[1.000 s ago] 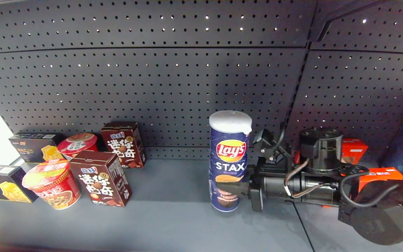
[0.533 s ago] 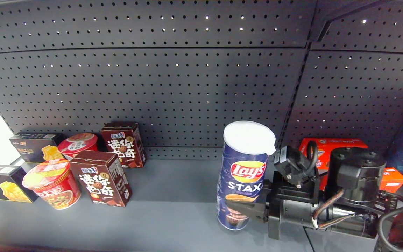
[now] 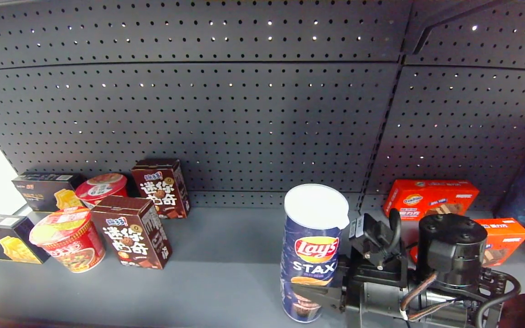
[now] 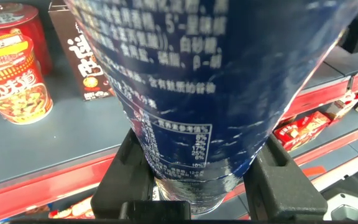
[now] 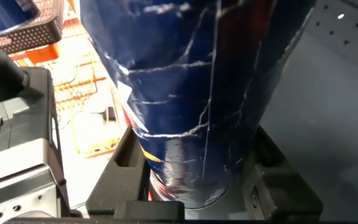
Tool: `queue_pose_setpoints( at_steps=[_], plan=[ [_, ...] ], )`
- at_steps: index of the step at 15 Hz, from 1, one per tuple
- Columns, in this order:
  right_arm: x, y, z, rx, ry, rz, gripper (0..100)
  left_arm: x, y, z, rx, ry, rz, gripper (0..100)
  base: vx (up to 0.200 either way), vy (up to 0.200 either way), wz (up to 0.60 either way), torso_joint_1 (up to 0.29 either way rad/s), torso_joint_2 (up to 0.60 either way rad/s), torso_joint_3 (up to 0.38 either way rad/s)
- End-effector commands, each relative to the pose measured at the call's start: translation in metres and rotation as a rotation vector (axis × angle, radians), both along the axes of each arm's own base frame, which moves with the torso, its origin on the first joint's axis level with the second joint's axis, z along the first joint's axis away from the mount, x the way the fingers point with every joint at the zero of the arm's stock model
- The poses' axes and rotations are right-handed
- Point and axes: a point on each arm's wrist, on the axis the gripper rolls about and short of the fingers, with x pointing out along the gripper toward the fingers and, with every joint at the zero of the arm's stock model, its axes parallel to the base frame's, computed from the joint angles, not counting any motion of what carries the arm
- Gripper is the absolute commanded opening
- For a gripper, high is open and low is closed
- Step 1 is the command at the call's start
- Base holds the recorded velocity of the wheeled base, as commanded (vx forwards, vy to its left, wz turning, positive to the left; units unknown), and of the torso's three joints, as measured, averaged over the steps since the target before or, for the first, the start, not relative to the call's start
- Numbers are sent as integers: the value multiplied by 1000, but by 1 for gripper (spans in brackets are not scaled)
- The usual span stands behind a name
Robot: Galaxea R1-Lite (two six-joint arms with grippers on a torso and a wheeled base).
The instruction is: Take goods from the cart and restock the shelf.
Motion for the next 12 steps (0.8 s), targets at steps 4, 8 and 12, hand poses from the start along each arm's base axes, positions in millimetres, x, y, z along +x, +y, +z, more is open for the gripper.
queue_pose_setpoints(
  at_steps=[4,8,12],
  plan=[
    [9,9,-16,-27,28,2,0,0,0,0,0,1,0,0,0,0,0,0,0,0],
    [16,15,-25,-41,45,3,0,0,0,-1,0,4,-1,0,0,0,0,0,0,0],
    [21,20,-29,-36,35,2,0,0,0,-1,0,4,-1,0,0,0,0,0,0,0]
  ],
)
